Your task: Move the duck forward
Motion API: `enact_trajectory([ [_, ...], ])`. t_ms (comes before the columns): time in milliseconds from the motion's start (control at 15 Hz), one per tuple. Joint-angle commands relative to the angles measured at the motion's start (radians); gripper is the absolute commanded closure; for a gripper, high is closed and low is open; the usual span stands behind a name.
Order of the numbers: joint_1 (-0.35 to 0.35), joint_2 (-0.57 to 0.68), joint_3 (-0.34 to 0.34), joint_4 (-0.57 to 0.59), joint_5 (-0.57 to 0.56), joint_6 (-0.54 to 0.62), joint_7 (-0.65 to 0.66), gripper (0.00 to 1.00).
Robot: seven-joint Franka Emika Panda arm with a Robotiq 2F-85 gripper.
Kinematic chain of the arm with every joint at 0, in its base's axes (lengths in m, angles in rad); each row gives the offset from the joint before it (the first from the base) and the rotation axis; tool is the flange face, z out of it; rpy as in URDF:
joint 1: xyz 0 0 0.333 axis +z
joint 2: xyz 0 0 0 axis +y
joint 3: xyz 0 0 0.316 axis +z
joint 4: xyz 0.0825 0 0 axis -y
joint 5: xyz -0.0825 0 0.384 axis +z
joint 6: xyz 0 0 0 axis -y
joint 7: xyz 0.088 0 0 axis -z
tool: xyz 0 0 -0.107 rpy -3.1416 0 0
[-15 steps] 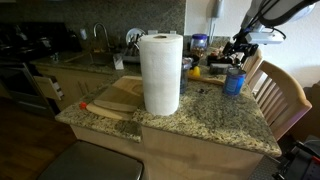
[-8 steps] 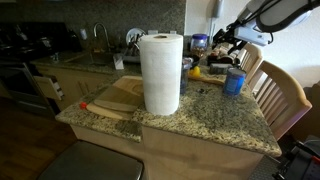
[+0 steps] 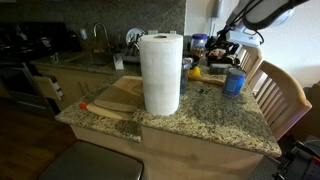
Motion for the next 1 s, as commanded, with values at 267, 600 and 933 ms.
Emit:
enact_trajectory([
  [267,0.082,0.225,-0.035,0.208,-0.145,-0.103,0.118,0.00],
  [600,0.091,0.277,-0.055,0.247,-0.147,-0.071,0.146,0.00],
  [933,0.098,0.260,-0.059,0.234,-0.137,-0.088,0.130,0.00],
])
